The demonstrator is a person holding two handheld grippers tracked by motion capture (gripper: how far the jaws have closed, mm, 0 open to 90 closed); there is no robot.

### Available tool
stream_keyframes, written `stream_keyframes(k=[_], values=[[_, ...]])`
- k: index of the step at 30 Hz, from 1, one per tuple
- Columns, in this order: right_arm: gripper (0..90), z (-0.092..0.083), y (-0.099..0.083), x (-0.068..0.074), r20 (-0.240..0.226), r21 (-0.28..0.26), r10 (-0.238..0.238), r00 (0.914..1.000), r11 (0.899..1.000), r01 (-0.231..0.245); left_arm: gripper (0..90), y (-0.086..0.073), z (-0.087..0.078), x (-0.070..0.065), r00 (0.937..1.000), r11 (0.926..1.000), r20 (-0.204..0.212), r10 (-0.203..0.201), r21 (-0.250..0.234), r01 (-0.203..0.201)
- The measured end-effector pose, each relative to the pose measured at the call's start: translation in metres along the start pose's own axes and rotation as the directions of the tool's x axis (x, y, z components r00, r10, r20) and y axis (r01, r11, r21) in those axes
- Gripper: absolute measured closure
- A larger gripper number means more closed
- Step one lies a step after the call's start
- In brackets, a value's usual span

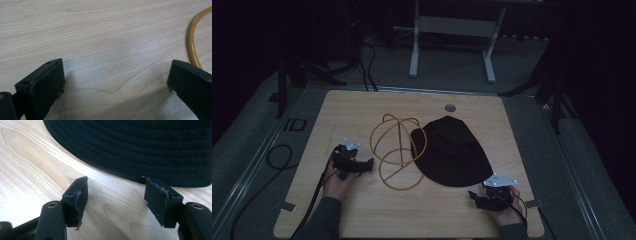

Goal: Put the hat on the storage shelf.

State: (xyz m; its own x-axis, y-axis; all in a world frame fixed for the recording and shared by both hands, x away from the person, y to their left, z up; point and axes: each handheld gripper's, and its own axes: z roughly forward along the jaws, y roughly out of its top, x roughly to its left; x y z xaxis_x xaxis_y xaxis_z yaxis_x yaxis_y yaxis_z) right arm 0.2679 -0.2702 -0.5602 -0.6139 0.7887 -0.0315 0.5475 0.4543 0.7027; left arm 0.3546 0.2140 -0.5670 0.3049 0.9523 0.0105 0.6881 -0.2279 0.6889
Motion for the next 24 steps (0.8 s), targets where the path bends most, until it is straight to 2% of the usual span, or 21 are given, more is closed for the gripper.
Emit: stream_keyframes(k=[6,10,17,24], values=[[39.5,-0.008,0.007,-0.003,-0.014,0.025,-0.012,0.9998,1.0,0.012,1.5,0.0,0.0,0.0,1.0,1.0,0.0,-0.002,-0.002,0.002],[41.6,-0.013,0.013,-0.004,-0.011,0.054,-0.044,0.999,0.998,0.045,1.5,0.0,0.0,0.0,1.0,1.0,0.0,0.001,0.001,-0.001],[44.8,-0.016,0.024,-0.007,-0.015,0.076,-0.087,0.9961,0.993,0.088,1.5,0.0,0.0,0.0,1.0,1.0,0.0,0.0,0.0,0.0],[46.0,-0.023,0.037,-0.011,-0.025,0.079,-0.105,0.9942,0.991,0.107,1.5,0.0,0.0,0.0,1.0,1.0,0.0,-0.004,-0.004,0.004]])
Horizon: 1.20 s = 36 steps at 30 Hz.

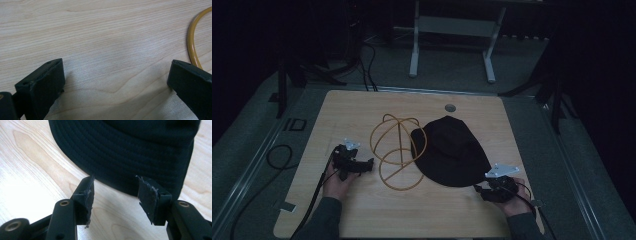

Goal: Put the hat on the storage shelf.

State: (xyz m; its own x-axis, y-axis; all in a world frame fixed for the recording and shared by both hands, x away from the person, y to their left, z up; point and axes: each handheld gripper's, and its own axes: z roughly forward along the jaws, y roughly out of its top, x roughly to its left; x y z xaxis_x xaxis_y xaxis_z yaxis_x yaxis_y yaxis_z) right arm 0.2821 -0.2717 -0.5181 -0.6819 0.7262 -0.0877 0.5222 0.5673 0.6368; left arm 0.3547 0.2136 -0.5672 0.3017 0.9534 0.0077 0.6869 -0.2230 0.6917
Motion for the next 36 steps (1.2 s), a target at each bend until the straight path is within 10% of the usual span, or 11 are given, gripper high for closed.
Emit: stream_keyframes(k=[11,26,36], values=[[38.6,-0.009,0.021,-0.015,0.014,0.014,-0.027,0.9995,1.0,0.027,1.5,0.0,0.0,0.0,1.0,1.0,0.0,0.003,0.002,-0.003],[56.6,-0.018,0.043,-0.024,-0.004,0.041,-0.083,0.9966,0.996,0.083,1.5,0.0,0.0,0.0,1.0,1.0,0.001,0.002,0.002,-0.002],[52.8,-0.017,0.059,-0.031,-0.013,0.082,-0.095,0.9954,0.992,0.096,1.5,0.0,0.0,0.0,1.0,1.0,0.001,0.003,0.003,-0.003]])
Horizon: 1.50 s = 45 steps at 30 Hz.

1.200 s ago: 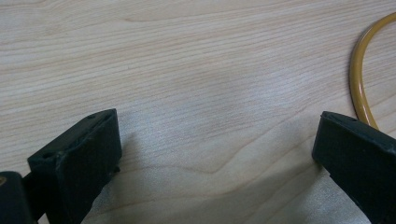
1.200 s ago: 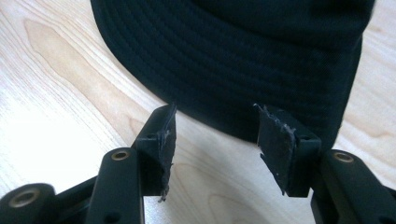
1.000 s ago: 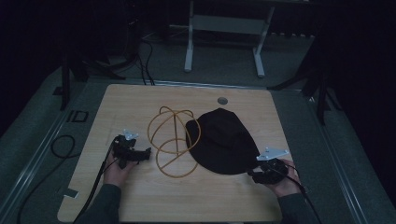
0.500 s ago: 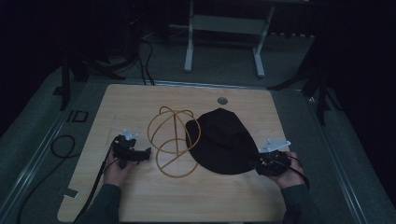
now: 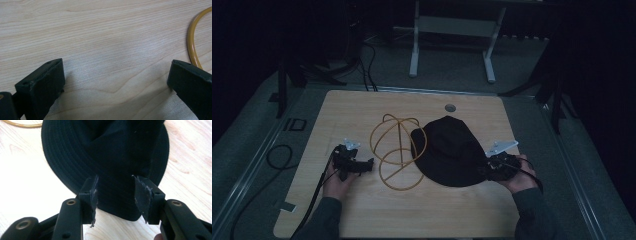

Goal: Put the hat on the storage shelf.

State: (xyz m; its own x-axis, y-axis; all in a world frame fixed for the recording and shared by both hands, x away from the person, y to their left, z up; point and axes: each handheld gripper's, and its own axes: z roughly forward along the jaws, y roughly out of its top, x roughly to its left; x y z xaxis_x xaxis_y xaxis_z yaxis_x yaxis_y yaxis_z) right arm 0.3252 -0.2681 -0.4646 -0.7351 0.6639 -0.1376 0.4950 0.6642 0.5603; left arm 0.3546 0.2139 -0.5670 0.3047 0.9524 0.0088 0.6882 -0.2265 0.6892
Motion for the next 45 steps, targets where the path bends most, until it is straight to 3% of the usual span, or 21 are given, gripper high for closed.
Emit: stream_keyframes(k=[18,21,29,36,45], values=[[50.0,-0.004,0.027,-0.014,0.01,0.016,-0.04,0.9992,0.999,0.04,1.5,0.0,0.0,0.0,1.0,1.0,0.0,0.0,0.0,0.0],[45.6,-0.001,0.031,-0.016,0.005,0.029,-0.054,0.9985,0.998,0.053,1.6,0.0,0.0,0.0,1.0,1.0,-0.001,-0.003,-0.003,0.003],[43.8,0.009,0.047,-0.02,-0.01,0.075,-0.071,0.9974,0.995,0.071,1.6,0.0,0.0,0.0,1.0,1.0,0.0,-0.002,-0.002,0.002],[43.2,0.017,0.06,-0.022,-0.025,0.119,-0.098,0.9949,0.988,0.1,1.5,0.0,0.0,0.0,1.0,1.0,0.0,-0.002,-0.002,0.002],[38.8,0.027,0.075,-0.026,-0.061,0.207,-0.12,0.991,0.97,0.13,1.5,0.0,0.0,0.0,1.0,1.0,0.0,-0.002,-0.002,0.002]])
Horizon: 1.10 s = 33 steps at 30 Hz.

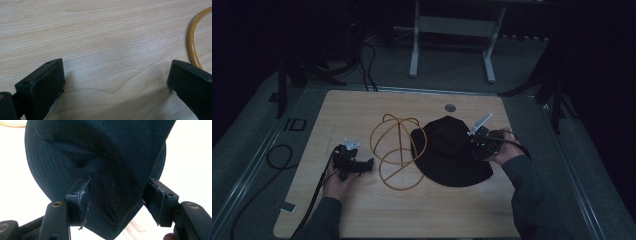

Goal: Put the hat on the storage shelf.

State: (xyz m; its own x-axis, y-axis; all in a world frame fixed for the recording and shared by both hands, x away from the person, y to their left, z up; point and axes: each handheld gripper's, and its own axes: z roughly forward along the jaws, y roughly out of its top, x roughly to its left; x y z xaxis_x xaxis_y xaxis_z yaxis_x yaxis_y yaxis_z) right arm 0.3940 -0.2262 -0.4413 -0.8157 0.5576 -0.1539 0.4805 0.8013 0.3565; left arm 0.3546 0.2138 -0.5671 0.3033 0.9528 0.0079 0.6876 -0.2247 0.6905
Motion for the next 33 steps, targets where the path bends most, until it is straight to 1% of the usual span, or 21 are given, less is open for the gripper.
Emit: stream_keyframes(k=[3,5,9,10,15,17,22,24,28,33], values=[[36.3,0.002,0.006,-0.001,-0.016,0.033,-0.005,0.9999,0.999,0.006,1.5,0.0,0.0,0.0,1.0,1.0,0.0,-0.002,-0.002,0.002],[36.1,0.003,0.009,-0.002,-0.019,0.053,-0.008,0.9998,0.999,0.01,1.5,0.0,0.0,0.0,1.0,1.0,0.0,-0.001,-0.001,0.001],[36.4,0.006,0.015,-0.005,-0.041,0.079,-0.008,0.9991,0.997,0.011,1.5,0.0,0.0,0.0,1.0,1.0,0.0,-0.001,-0.001,0.001],[36.8,0.007,0.017,-0.006,-0.045,0.087,-0.019,0.9988,0.996,0.022,1.5,0.0,0.0,0.0,1.0,1.0,0.0,-0.001,-0.001,0.001],[36.9,0.012,0.026,-0.007,-0.069,0.136,-0.031,0.9971,0.99,0.04,1.5,0.0,0.0,0.0,1.0,1.0,0.0,0.001,0.001,-0.001],[36.8,0.014,0.029,-0.008,-0.078,0.142,-0.042,0.9961,0.989,0.053,1.5,0.0,0.0,0.0,1.0,1.0,0.0,-0.001,-0.001,0.001],[36.9,0.02,0.034,-0.01,-0.097,0.161,-0.035,0.9947,0.986,0.05,1.5,0.0,0.0,0.0,1.0,1.0,0.0,-0.002,-0.001,0.002],[38.0,0.023,0.035,-0.01,-0.099,0.178,-0.036,0.9945,0.983,0.053,1.5,0.0,0.0,0.0,1.0,1.0,0.0,-0.001,-0.001,0.001],[41.9,0.026,0.036,-0.012,-0.119,0.19,-0.023,0.9926,0.981,0.045,1.5,0.0,0.0,0.0,1.0,1.0,0.0,0.0,0.001,0.0],[49.2,0.03,0.041,-0.018,-0.145,0.227,-0.006,0.9894,0.973,0.039,1.5,0.0,0.0,0.0,1.0,1.0,0.0,0.002,0.002,-0.002]])
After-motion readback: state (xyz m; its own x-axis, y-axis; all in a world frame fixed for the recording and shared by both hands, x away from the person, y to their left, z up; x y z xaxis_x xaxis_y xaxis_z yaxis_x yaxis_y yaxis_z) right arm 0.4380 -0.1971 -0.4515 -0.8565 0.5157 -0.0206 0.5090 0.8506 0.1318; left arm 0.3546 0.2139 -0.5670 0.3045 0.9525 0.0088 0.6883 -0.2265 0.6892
